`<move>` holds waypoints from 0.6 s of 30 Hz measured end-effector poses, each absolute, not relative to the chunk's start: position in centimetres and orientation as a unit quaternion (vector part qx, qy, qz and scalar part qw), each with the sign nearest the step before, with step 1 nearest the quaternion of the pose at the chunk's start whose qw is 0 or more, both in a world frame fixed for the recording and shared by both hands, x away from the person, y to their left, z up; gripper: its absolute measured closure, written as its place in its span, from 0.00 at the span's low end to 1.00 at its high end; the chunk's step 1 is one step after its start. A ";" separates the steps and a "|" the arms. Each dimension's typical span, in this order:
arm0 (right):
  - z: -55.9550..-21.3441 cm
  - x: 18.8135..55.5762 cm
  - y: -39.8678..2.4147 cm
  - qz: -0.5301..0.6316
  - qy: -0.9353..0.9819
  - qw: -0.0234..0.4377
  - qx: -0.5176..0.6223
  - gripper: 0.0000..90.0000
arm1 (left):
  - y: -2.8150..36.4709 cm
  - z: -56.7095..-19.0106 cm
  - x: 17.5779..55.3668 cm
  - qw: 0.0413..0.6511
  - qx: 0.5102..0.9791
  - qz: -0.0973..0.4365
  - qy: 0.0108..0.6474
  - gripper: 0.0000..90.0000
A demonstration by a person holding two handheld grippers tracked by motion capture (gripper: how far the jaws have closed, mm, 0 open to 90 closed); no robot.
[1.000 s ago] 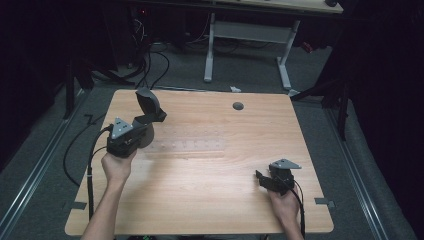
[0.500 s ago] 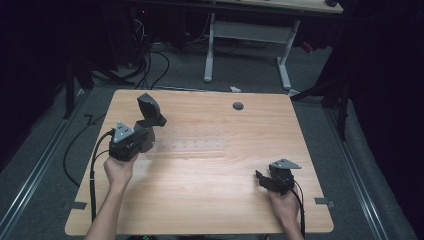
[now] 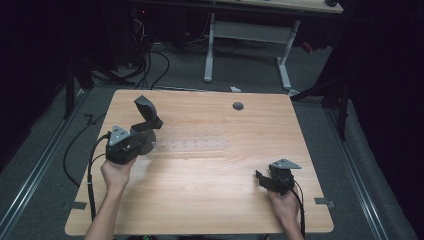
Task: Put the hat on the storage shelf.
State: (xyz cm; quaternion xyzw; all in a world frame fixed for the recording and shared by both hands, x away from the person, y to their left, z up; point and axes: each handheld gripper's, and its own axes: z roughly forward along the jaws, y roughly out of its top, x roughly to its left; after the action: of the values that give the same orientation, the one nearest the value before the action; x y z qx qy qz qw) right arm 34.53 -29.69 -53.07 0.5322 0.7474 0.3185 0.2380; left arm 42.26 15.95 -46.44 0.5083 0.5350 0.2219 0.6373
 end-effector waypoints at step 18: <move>-53.1 34.5 -29.7 0.319 0.748 0.238 0.531 0.44 | 18.0 -48.8 39.6 0.613 0.497 0.195 0.582 0.45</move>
State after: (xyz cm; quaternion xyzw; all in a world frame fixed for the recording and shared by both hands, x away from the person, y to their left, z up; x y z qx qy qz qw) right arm 34.51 -29.67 -53.07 0.5314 0.7481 0.3187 0.2375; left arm 39.58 17.96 -48.80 0.4970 0.5819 0.1953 0.6134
